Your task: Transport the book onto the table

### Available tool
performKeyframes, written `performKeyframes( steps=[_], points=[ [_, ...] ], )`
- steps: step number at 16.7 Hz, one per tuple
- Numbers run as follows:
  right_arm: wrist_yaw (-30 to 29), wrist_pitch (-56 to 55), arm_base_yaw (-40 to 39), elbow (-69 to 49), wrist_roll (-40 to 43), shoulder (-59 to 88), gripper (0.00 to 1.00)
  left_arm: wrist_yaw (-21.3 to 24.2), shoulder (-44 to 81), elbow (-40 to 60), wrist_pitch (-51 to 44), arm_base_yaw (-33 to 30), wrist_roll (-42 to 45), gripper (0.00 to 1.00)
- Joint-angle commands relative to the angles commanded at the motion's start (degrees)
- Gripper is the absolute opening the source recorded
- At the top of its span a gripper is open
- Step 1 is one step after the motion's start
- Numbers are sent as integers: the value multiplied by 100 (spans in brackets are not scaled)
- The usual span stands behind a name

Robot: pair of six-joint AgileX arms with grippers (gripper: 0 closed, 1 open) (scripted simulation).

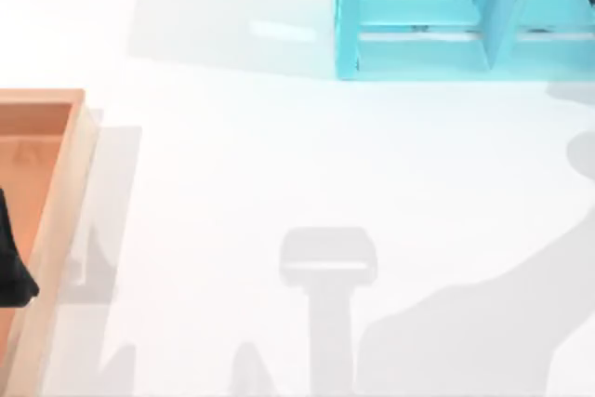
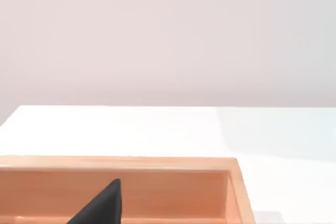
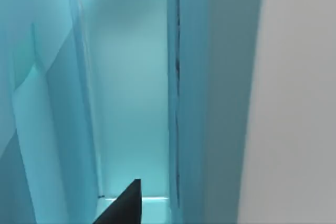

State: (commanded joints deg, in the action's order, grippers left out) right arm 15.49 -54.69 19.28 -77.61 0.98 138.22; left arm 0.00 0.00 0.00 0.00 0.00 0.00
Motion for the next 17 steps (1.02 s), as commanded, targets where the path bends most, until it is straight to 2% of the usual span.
performKeyframes(
  steps=[3,16,17],
  points=[
    [0,0,0,0,0,0,100,0,0,0,0,0,0,100],
    [0,0,0,0,0,0,2,0,0,0,0,0,0,100],
    [0,0,0,0,0,0,0,0,0,0,0,0,0,100]
  ],
)
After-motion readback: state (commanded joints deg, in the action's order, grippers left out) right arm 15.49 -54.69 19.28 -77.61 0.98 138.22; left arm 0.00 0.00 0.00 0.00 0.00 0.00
